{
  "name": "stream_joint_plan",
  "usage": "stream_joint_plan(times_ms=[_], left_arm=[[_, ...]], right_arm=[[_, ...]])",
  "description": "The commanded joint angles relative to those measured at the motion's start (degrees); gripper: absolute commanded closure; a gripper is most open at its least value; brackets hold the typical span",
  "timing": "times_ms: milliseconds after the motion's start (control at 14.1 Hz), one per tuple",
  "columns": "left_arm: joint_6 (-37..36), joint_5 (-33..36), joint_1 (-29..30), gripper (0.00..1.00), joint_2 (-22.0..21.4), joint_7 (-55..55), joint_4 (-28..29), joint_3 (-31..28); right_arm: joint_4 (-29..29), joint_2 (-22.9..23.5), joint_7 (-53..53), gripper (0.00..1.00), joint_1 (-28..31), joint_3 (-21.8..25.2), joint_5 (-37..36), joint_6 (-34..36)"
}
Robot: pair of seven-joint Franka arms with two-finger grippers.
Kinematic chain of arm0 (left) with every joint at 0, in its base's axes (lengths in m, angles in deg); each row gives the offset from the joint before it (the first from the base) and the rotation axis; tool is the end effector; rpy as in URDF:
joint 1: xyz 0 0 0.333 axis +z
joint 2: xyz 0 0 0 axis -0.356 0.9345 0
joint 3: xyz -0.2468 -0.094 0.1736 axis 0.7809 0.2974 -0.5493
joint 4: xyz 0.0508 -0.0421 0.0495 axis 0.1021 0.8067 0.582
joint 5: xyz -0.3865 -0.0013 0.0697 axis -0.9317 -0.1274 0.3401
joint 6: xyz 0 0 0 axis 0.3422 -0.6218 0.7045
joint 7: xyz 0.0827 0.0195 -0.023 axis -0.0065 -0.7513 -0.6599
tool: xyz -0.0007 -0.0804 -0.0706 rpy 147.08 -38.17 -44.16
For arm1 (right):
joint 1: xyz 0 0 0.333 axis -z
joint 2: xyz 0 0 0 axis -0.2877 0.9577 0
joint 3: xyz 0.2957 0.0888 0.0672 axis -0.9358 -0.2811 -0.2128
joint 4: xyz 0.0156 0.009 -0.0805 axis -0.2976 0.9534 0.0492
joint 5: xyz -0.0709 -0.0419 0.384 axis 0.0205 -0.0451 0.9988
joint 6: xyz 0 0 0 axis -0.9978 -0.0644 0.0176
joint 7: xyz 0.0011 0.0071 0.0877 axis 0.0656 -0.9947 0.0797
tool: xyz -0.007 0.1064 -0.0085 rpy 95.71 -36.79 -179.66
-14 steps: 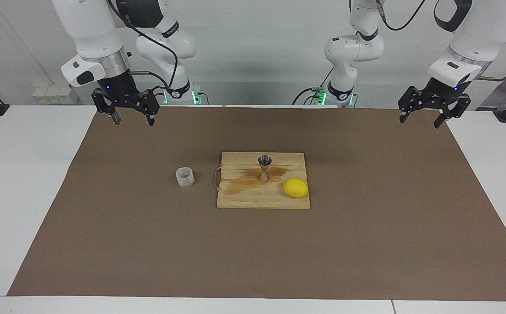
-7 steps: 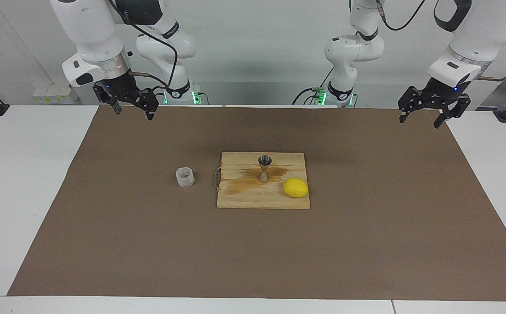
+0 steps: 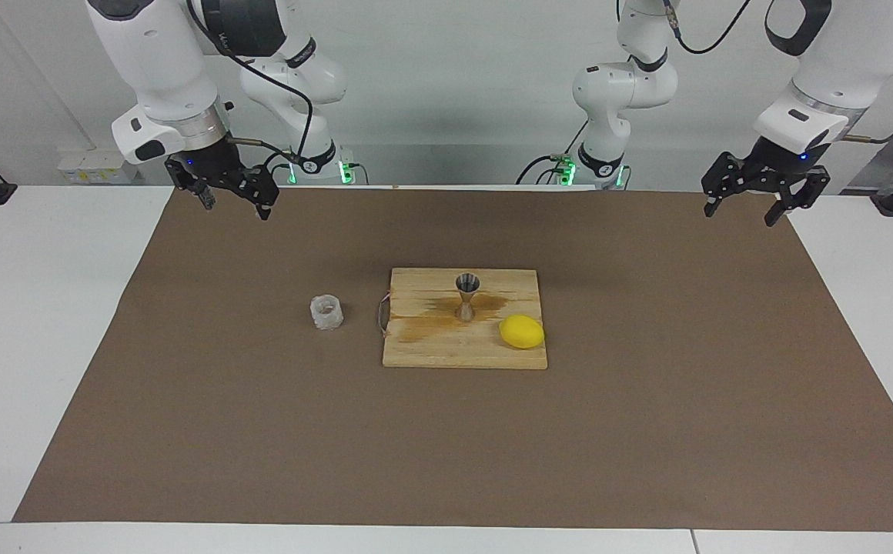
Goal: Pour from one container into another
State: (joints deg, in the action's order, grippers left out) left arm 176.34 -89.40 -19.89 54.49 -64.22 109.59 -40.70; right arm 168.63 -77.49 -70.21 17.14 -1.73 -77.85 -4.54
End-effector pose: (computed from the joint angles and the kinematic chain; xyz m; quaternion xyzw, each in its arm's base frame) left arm 0.5479 -0.0290 0.6360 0.9919 -0.1207 0.0343 0.0193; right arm 0.5484 0.0371 0.6080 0.9938 -0.1040 -0.0337 0.0194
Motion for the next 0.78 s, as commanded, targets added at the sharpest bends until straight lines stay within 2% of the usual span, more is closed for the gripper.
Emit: stream_joint_plan(times_ms=[0, 709], left_arm=[[-0.49, -0.52, -0.88, 0.0, 0.35, -0.39, -0.76, -0.54], [-0.4, -0.43, -0.96, 0.0, 0.43, -0.47, -0.76, -0.63]], right_arm=[[4.07, -2.59, -0.14, 0.0, 0.64, -0.31, 0.39, -3.39], [4.42, -2.68, 5.93, 0.0, 0.72, -0.31, 0.74, -3.75]])
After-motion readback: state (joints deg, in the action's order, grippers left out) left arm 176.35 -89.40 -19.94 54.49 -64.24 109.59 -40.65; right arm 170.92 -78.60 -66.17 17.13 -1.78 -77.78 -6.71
